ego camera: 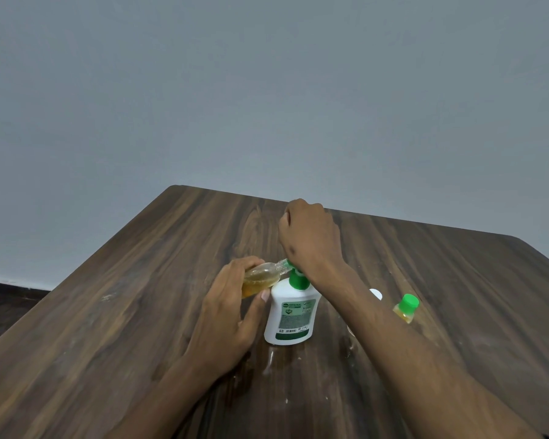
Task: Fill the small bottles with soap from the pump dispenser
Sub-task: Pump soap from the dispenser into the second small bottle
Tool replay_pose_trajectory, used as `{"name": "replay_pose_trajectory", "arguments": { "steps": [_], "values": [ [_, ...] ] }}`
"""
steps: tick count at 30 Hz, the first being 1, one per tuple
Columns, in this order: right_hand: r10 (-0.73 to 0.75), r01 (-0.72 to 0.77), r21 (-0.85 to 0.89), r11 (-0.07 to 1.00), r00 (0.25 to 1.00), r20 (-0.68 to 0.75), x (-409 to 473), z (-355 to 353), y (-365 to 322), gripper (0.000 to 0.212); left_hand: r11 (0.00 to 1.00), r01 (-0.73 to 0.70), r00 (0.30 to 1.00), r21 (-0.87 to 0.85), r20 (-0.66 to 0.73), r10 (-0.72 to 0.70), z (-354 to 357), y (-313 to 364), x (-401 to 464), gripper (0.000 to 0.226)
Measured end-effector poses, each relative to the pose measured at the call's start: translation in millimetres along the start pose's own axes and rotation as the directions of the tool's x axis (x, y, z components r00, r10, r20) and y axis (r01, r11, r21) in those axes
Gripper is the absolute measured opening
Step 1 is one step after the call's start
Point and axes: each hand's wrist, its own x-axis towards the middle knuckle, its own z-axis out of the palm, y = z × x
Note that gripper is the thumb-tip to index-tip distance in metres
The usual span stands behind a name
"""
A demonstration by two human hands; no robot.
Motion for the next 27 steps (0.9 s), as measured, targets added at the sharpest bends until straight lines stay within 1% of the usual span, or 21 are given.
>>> {"name": "replay_pose_trajectory", "arguments": {
  "steps": [3,7,17,22,27],
  "values": [
    [-0.005,0.005,-0.006,1.000,1.000,0.013,-0.7,0.8,-0.4,0.026,1.000,-0.003,1.000,0.007,-0.001,0.003,-0.7,-0.1,-0.5,0.031],
    [-0.012,0.012,-0.011,1.000,1.000,-0.021,1.2,-0.6,0.2,0.025,1.000,-0.007,1.000,0.011,-0.001,0.007,-0.7,1.5,0.0,0.033],
    [0.016,-0.016,0.004,1.000,1.000,-0.004,2.0,4.5,1.8,0.028,1.000,-0.013,1.000,0.014,-0.007,0.013,0.1,-1.5,-0.6,0.033],
    [-0.004,0.004,-0.010,1.000,1.000,-0.019,3.5,2.3,1.1,0.025,1.000,-0.023,1.000,0.003,-0.009,0.023,0.6,-0.7,-0.1,0.033],
    [-0.004,0.004,-0.004,1.000,1.000,-0.009,2.8,4.5,2.3,0.026,1.000,-0.017,1.000,0.003,-0.004,0.017,0.1,-0.6,-0.3,0.033]
  ]
}}
